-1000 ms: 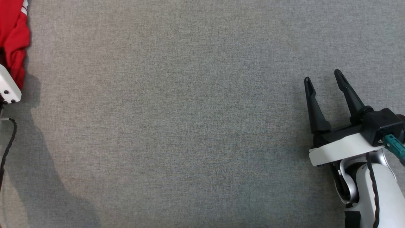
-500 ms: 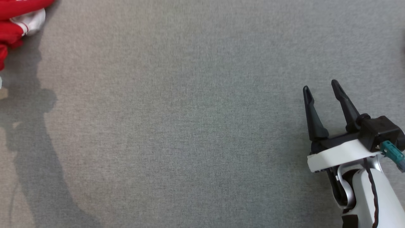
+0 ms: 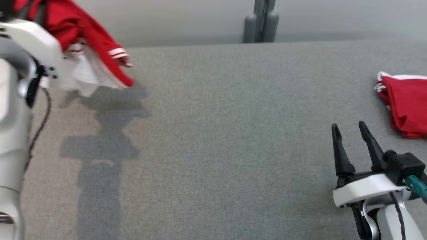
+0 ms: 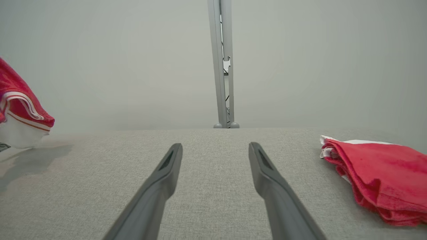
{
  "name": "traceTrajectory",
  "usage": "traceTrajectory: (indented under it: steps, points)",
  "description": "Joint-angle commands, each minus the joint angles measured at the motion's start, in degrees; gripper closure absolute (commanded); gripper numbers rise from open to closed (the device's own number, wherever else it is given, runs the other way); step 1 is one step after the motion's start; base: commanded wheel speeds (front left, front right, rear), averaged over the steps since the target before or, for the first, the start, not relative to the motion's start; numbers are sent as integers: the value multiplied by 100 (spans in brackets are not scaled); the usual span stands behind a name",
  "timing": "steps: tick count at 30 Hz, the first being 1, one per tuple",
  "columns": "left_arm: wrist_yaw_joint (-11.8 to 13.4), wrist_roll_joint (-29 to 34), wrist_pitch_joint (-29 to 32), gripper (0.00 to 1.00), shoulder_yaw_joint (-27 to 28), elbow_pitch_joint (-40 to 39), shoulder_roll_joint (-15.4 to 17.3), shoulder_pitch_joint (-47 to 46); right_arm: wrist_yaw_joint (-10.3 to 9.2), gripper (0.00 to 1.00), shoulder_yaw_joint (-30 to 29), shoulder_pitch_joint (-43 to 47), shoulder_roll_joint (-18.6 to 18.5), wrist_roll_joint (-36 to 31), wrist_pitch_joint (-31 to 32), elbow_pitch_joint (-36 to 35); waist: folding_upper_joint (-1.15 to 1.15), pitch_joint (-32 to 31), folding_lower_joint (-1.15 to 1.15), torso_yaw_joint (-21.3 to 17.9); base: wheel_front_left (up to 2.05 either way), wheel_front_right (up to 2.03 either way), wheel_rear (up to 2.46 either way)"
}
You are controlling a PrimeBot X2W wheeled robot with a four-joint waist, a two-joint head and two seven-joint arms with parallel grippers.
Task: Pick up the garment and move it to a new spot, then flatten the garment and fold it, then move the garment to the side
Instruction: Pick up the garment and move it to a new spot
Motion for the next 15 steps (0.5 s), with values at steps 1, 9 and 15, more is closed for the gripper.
traceTrajectory:
  steps: [1, 9, 15]
  points:
    - [-30, -90, 18, 100, -137, -167, -132, 100, 1, 0, -50, 121, -26, 36, -50, 23, 0, -366, 0, -162, 0, 0, 0]
    - [-31, -899, 343, 100, -1175, -1406, -677, 535, 1, 0, -252, 388, -27, 92, -77, 52, 0, -646, 0, -439, 0, 0, 0]
    - [-27, -1767, 602, 100, -1562, -2310, -972, 1077, 1, 0, -272, 370, -25, 149, -97, -2, 0, -453, 0, -757, 0, 0, 0]
